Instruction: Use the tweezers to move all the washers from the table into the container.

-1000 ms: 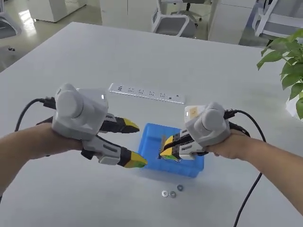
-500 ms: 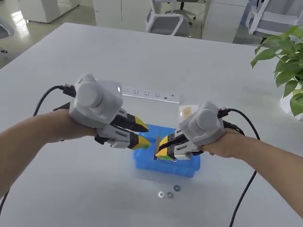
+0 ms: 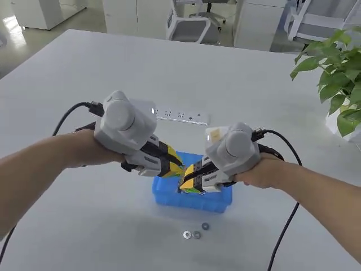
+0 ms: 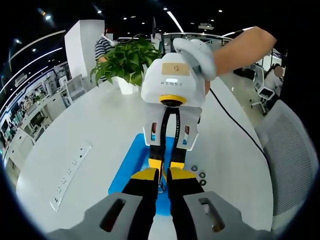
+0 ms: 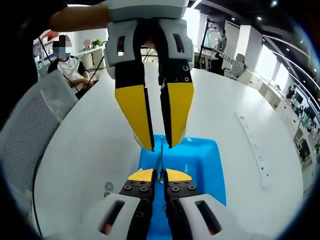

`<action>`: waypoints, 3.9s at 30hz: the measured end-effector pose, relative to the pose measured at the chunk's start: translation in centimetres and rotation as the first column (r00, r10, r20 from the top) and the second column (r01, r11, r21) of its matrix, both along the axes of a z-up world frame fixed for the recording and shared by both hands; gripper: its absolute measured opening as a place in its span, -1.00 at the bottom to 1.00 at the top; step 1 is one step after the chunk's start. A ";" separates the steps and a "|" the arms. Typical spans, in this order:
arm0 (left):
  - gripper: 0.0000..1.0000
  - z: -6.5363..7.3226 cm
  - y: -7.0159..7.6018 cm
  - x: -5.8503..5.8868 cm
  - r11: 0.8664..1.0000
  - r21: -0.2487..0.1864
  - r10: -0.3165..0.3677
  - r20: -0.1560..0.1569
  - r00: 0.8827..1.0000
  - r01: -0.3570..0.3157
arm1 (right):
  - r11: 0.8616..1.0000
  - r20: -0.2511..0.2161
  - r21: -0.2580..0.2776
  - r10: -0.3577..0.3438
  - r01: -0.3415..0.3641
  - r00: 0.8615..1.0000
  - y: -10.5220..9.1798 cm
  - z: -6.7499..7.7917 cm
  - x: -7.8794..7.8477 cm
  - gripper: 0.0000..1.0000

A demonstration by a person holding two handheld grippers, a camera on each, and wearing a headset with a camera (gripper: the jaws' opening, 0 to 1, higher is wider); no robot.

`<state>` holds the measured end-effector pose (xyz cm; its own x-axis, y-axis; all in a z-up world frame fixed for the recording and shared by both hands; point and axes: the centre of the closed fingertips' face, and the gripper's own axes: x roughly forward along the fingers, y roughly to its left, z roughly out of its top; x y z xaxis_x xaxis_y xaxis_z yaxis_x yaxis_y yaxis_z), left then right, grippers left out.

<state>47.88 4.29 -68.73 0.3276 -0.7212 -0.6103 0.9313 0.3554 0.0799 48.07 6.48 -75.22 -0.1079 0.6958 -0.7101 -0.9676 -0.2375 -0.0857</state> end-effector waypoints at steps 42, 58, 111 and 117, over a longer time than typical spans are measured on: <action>-0.90 1.6 0.0 0.3 1.000 0.006 -0.005 0.031 1.000 0.004 | 0.981 0.002 0.035 -0.189 0.189 0.982 -4.2 3.1 0.9 -0.32; -0.90 3.8 0.6 -0.9 1.000 0.010 0.012 0.042 0.999 -0.013 | 0.960 0.006 0.044 -0.277 0.276 0.961 -7.0 4.3 -0.1 -0.11; -0.90 2.8 -3.0 -7.1 0.990 0.002 -0.138 0.014 0.990 0.138 | 0.888 -0.042 0.076 -0.451 0.453 0.892 -11.7 2.4 -2.9 0.98; -0.90 2.4 -3.6 -7.4 0.987 -0.007 -0.158 0.009 0.987 0.158 | 0.885 -0.050 0.076 -0.457 0.460 0.888 -11.8 2.1 -3.2 1.00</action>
